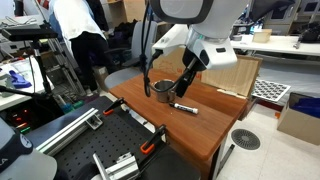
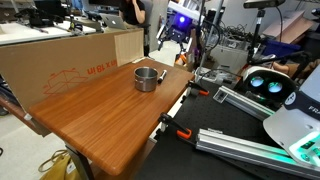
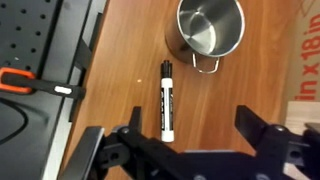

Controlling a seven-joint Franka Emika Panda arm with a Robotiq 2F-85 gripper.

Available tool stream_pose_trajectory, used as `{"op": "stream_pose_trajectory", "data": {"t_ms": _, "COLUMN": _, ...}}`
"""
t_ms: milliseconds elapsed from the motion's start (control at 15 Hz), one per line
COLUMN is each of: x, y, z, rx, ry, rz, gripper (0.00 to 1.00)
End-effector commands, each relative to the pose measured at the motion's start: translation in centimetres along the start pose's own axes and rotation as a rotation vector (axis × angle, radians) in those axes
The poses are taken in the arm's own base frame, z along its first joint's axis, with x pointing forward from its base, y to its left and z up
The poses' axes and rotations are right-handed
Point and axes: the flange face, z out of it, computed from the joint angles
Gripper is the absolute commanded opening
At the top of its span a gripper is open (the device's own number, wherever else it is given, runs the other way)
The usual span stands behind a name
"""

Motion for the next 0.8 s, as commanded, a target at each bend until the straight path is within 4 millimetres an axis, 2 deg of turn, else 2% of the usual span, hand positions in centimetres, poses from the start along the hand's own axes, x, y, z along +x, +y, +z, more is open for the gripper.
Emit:
{"op": "stream_pose_trajectory", "data": {"t_ms": 0, "x": 0.6, "y": -0.6, "z": 1.6, "rx": -0.029, "ry": 0.046, "rz": 0.04, "gripper": 1.0}}
{"op": "stream_pose_trajectory", "data": {"t_ms": 733, "x": 2.5, "y": -2.9, "z": 7.5, "rx": -0.179, "ry": 0.189, "rz": 0.144, "gripper": 1.0}}
